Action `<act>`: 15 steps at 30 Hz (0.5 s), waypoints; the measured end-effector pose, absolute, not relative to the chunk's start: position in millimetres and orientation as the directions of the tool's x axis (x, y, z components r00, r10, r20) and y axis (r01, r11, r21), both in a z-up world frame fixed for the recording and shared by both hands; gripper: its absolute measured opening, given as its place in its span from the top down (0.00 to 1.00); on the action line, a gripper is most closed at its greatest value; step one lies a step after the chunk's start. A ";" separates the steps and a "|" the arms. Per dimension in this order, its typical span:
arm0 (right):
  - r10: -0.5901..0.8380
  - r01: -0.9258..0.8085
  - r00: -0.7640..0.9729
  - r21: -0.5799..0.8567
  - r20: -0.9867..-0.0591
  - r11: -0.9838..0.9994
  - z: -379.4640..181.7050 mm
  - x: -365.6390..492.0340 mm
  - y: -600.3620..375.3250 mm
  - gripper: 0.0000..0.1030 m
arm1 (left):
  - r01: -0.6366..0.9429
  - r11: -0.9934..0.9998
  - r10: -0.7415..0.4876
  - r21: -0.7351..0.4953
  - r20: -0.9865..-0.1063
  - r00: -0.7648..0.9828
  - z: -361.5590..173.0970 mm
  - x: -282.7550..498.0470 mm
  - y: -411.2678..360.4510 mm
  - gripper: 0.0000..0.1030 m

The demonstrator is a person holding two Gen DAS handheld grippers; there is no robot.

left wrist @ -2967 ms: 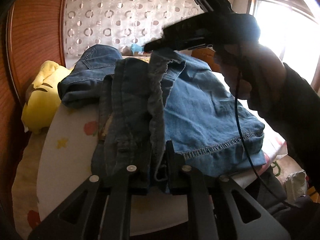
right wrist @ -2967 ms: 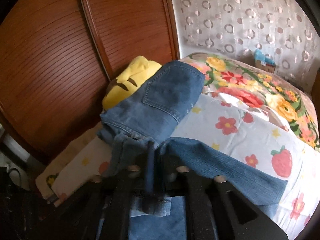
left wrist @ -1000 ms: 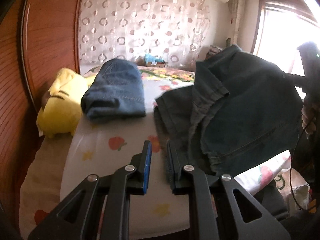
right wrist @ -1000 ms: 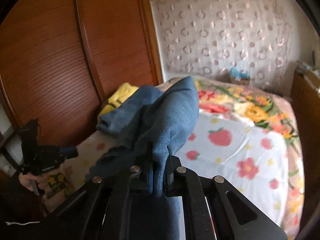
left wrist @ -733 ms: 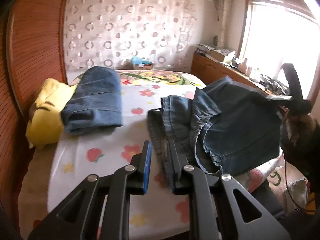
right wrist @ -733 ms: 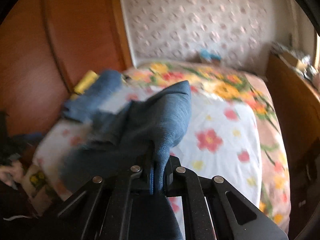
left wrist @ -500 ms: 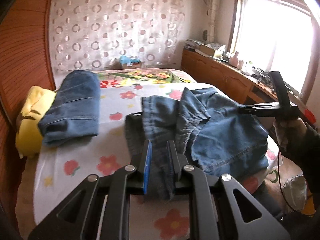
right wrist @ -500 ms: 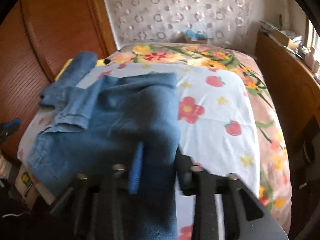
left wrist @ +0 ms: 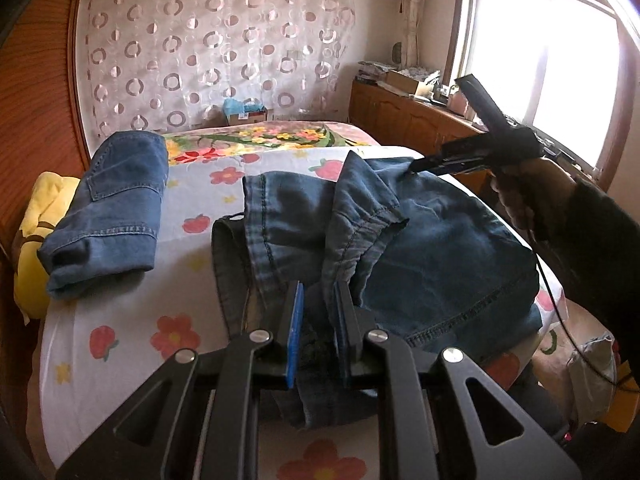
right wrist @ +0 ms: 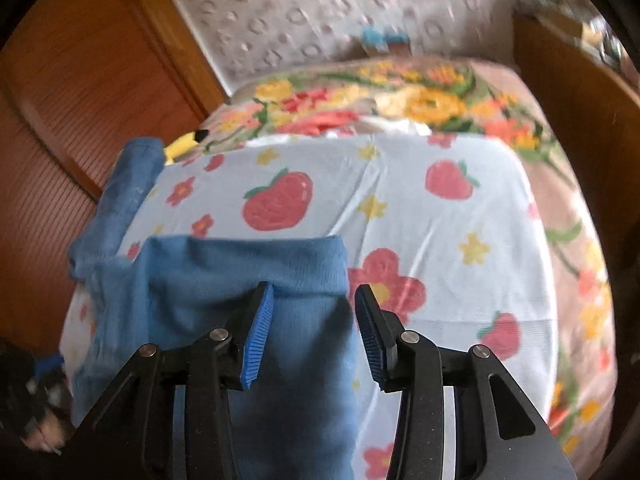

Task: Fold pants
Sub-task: 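Lift the jeans leg with the right gripper toward the left gripper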

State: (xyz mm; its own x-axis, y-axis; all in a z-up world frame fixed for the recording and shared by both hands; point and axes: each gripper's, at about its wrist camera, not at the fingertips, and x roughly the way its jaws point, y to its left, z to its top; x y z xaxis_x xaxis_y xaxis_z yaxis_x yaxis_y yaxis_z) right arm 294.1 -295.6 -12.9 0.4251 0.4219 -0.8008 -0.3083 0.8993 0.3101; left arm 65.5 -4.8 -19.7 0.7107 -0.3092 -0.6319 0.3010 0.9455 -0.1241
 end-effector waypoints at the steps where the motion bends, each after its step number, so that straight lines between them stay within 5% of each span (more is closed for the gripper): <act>1: 0.427 -0.308 0.418 0.317 -0.802 0.897 -13.6 296.6 -293.7 0.59 | 0.299 0.946 -0.309 -0.126 -0.632 0.710 -20.5 64.6 -3.2 0.86; 4: 0.435 -0.329 0.419 0.313 -0.797 0.891 -9.3 300.9 -282.8 0.91 | 0.294 0.947 -0.308 -0.131 -0.633 0.710 -22.9 63.2 0.5 0.86; 11: 0.445 -0.401 0.612 0.228 -0.654 0.887 41.1 289.8 -257.4 0.95 | 0.289 0.947 -0.310 -0.140 -0.636 0.707 -26.2 62.7 2.3 0.86; 15: 0.409 -0.413 0.622 0.164 -0.668 0.896 45.7 279.8 -249.3 0.95 | 0.298 0.945 -0.315 -0.137 -0.638 0.703 -26.6 62.6 -2.6 0.86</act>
State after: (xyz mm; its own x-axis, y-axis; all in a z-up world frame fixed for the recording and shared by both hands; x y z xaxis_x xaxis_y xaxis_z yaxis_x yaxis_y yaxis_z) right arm 279.8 -249.3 45.7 0.6222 0.4086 -0.6677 -0.4126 0.8960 0.1638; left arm 62.6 -2.6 -26.6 0.7026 -0.3145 -0.6383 0.2982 0.9446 -0.1372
